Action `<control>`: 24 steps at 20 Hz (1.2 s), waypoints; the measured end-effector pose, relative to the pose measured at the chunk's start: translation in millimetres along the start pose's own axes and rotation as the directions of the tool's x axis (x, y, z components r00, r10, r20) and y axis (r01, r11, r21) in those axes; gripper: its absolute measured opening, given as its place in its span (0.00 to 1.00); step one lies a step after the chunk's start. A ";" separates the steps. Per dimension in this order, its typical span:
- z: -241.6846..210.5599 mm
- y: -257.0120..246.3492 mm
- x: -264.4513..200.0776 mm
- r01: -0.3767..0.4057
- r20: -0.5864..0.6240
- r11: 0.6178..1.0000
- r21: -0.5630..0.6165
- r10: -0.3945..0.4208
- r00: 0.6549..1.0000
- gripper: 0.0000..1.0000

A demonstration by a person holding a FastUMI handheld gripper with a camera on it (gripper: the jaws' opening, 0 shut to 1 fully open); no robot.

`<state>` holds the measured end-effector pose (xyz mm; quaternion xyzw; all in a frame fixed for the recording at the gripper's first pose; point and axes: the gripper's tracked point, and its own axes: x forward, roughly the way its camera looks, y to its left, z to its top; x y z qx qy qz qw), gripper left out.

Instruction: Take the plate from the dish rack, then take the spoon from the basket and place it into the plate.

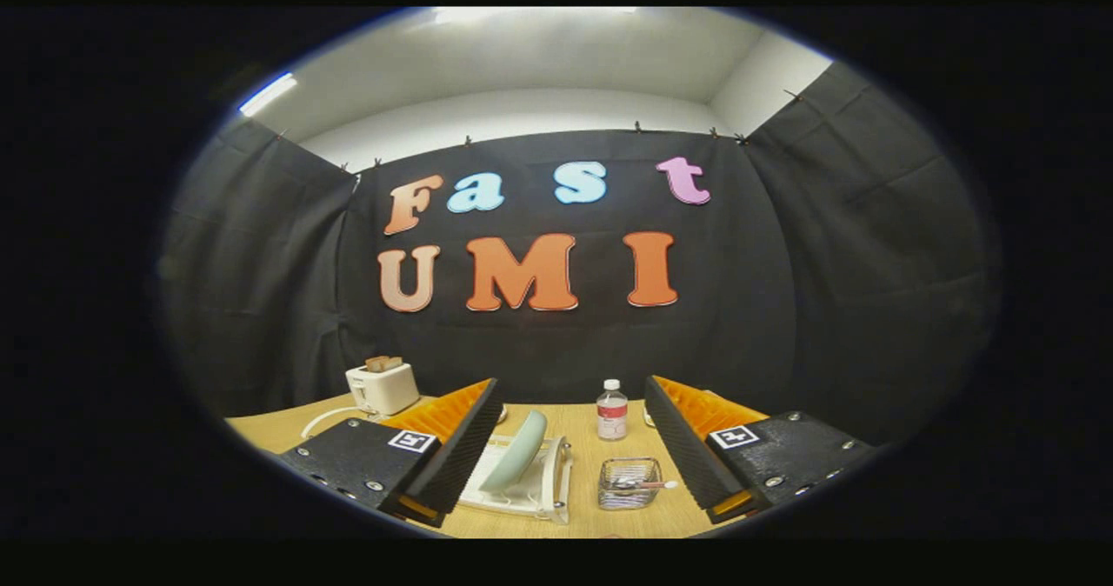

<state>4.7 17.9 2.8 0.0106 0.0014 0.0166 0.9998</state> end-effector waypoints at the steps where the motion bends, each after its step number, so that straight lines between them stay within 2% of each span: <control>1: -1.8 0.0 1.2 -0.002 -0.006 1.000 0.000 0.002 1.000 0.98; 6: -11.5 -1.5 11.4 -0.003 -0.052 1.000 0.016 0.003 0.999 0.98; 14: -49.0 19.1 55.4 -0.067 -0.230 0.991 0.115 0.092 0.969 0.98; 19: -70.3 35.2 88.1 -0.098 -0.377 0.982 0.160 0.153 0.913 0.96; 22: -91.4 38.8 104.8 -0.093 -0.484 0.981 0.169 0.165 0.859 0.95; 24: -115.5 32.6 112.1 -0.076 -0.570 0.988 0.134 0.139 0.810 0.93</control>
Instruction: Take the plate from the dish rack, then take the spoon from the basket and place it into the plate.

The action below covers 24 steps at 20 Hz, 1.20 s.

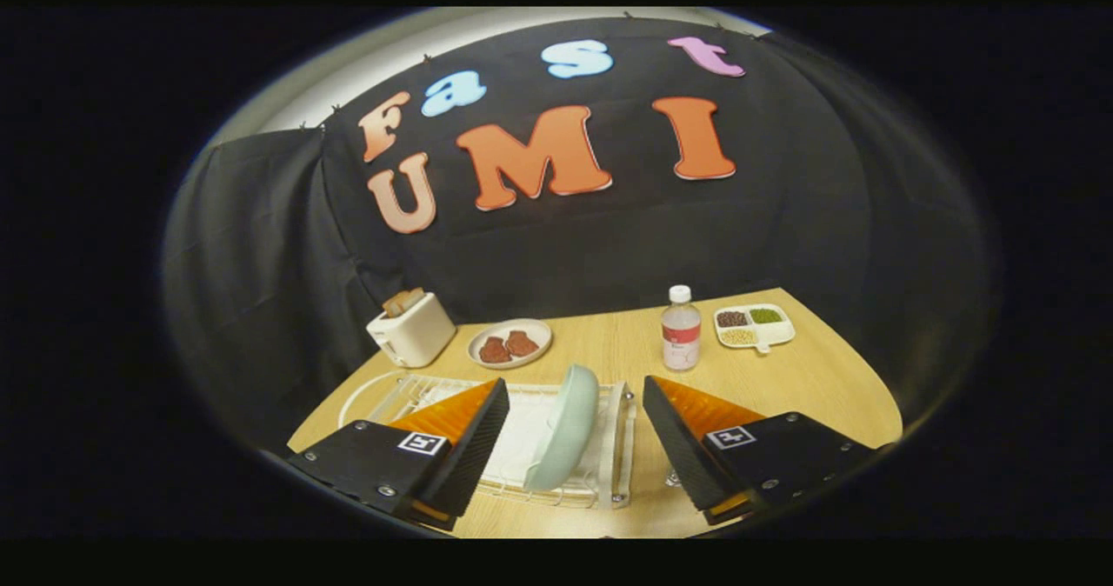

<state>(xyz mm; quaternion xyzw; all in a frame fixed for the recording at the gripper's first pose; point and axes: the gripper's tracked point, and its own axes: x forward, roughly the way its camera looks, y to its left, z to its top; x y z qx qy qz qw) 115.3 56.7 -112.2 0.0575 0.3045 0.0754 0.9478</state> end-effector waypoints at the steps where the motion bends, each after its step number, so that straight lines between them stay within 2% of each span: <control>1: -3.2 -4.1 8.6 0.016 -0.041 1.000 -0.004 -0.016 0.999 0.92; 4: -13.3 -4.3 25.7 0.009 -0.146 1.000 0.026 -0.005 0.989 0.92; 8: -28.0 2.4 45.7 0.017 -0.281 0.998 0.060 0.000 0.960 0.80; 11: -39.5 12.3 49.8 0.006 -0.387 0.999 0.054 0.015 0.922 0.67; 14: -49.8 8.9 58.2 0.043 -0.452 0.999 0.006 -0.036 0.891 0.54; 15: -55.5 6.5 61.2 0.059 -0.473 0.998 -0.006 -0.054 0.879 0.46; 17: -58.7 2.0 63.3 0.090 -0.488 0.996 -0.021 -0.089 0.868 0.35; 24: -43.1 -11.5 66.6 0.183 -0.426 0.980 -0.082 -0.200 0.882 0.27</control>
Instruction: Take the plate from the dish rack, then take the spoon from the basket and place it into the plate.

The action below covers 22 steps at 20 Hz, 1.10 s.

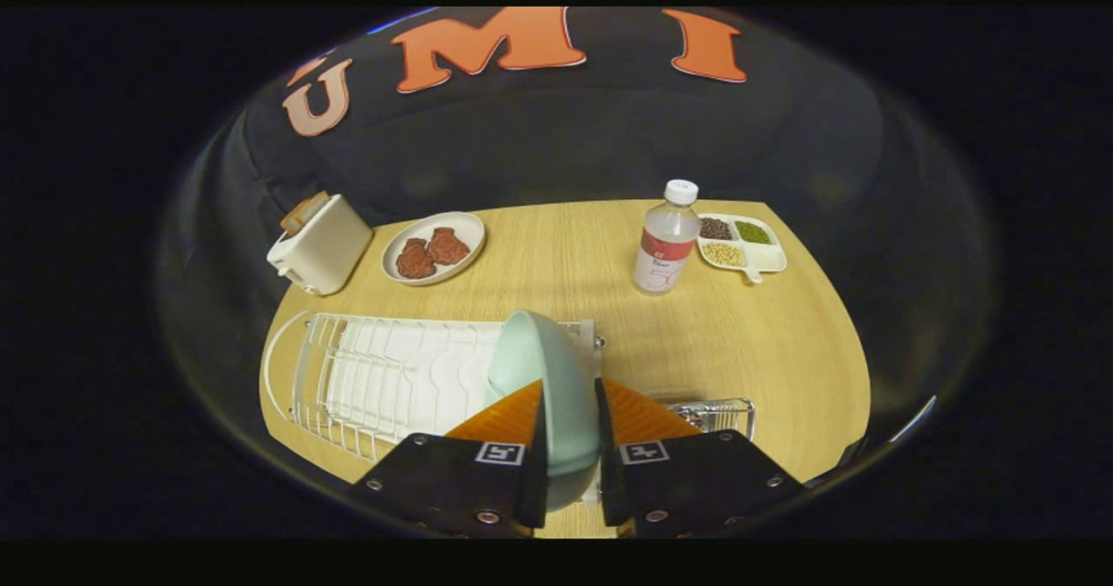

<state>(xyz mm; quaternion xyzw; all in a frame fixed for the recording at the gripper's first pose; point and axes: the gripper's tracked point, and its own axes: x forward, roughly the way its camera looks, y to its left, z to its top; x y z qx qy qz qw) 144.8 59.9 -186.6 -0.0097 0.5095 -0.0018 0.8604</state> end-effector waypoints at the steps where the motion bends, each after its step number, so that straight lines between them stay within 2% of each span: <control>1: 1.5 0.0 -1.0 0.014 0.005 1.000 -0.009 -0.014 1.000 0.26; 7: 17.5 -3.7 -7.3 0.090 0.001 0.994 -0.055 -0.091 0.996 0.24; 10: 29.4 -2.5 -18.8 0.101 0.015 0.992 -0.080 -0.100 0.995 0.24; 14: 22.0 -5.2 -17.8 0.160 0.010 0.972 -0.173 -0.161 0.987 0.16; 19: 18.6 -3.8 -15.9 0.165 -0.007 0.965 -0.203 -0.170 0.985 0.15; 22: 22.2 -5.1 -18.2 0.194 0.015 0.950 -0.245 -0.197 0.980 0.08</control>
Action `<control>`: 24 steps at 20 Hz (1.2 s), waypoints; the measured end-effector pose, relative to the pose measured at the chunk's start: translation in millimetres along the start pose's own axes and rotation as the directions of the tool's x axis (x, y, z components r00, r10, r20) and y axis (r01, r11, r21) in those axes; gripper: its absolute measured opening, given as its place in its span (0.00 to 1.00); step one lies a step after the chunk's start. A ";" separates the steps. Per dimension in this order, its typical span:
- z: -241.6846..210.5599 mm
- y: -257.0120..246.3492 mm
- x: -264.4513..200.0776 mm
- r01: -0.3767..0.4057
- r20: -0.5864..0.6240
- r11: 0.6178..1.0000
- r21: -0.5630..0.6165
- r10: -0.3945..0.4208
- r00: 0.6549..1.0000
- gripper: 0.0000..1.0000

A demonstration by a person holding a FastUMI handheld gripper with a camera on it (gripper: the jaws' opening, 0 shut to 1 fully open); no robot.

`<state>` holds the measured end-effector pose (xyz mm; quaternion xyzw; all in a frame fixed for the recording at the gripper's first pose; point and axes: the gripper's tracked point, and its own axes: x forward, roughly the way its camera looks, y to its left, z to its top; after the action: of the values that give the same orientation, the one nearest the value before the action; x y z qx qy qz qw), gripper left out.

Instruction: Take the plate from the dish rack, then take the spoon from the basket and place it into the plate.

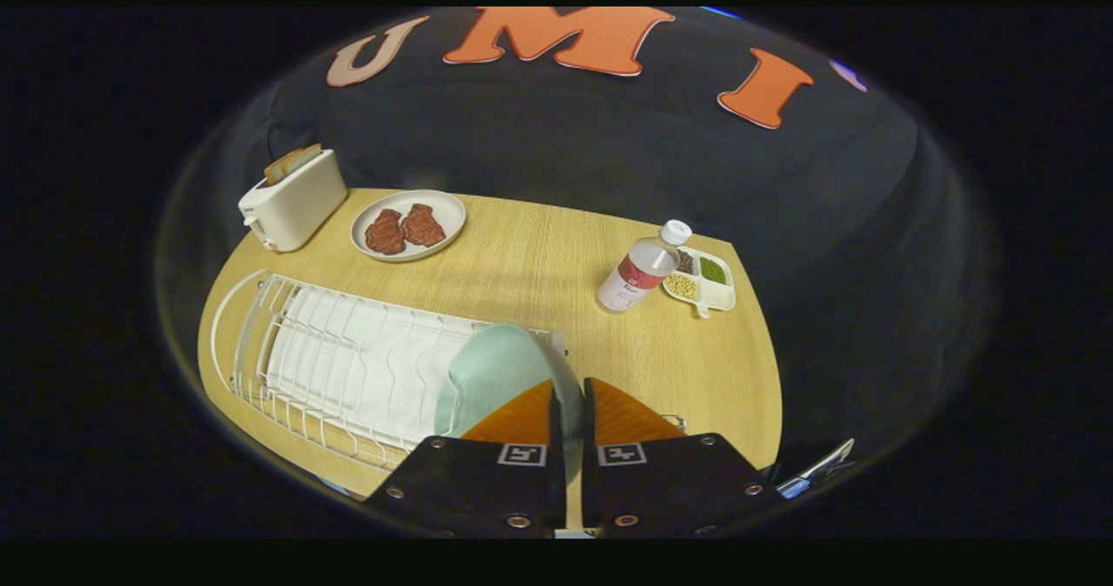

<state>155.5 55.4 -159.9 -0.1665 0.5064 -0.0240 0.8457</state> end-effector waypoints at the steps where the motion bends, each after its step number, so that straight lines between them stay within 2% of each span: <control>1: 2.8 -2.3 -2.0 0.017 0.011 1.000 -0.006 -0.017 1.000 0.07; 9: 18.8 1.4 -16.4 0.089 0.067 0.992 -0.085 -0.083 0.994 0.06; 14: 42.6 -7.7 -29.4 0.229 0.172 0.958 -0.172 -0.199 0.965 0.06; 19: 47.1 -10.0 -62.6 0.201 0.215 0.970 -0.136 -0.169 0.962 0.06; 24: 20.6 -17.3 -101.9 0.099 0.255 0.992 -0.084 -0.074 0.964 0.06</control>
<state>126.0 65.7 -59.3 -0.2306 0.3882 -0.0153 0.8921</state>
